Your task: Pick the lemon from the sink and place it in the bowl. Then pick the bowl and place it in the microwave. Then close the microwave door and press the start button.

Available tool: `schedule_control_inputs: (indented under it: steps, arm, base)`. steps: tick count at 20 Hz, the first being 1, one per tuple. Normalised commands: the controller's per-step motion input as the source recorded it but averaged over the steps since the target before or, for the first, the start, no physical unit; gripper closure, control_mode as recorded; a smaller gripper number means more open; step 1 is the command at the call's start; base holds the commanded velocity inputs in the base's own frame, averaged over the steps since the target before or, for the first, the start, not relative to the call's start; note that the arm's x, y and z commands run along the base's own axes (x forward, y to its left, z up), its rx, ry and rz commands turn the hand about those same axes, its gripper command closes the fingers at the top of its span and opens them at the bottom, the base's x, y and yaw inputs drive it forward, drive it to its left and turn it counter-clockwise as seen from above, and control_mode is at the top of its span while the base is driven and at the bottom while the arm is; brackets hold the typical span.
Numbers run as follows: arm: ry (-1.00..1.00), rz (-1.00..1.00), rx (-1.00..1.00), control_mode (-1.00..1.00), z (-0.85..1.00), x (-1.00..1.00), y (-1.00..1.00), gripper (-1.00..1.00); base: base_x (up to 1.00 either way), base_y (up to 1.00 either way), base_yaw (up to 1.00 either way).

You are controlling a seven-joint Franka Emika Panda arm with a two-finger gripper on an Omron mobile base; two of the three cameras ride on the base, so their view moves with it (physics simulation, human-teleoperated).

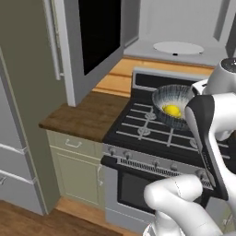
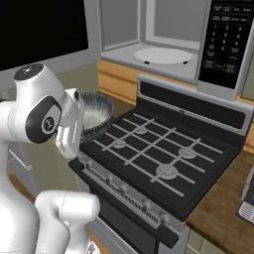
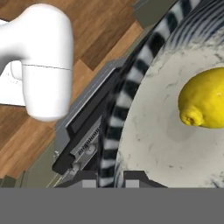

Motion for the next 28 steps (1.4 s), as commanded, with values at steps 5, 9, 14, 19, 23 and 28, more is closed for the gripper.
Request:
schedule_control_inputs:
  steps: [5,9,14,19,23,28]
  arm:
    - [0.00,0.00,0.00,1.00,0.00,0.00,0.00,1.00]
    - [0.00,0.00,0.00,1.00,0.00,0.00,0.00,1.00]
    - [0.00,0.00,0.00,1.00,0.00,0.00,0.00,1.00]
    - [-0.09,-0.03,0.01,-1.00,0.26,-0.01,0.01,1.00]
    - [-0.18,-0.09,0.00,-1.00,0.61,-0.01,0.00,1.00]
    - [-0.03,-0.10,0.00,-1.00,0.54,0.14,0.00,1.00]
  base:
    - [0.22,-0.02,-0.20]
    - [0.00,0.00,-0.11]
    - [0.01,0.09,-0.06]
    - [0.00,0.00,-0.01]
    - [0.00,0.00,0.00]
    - [0.00,0.00,0.00]
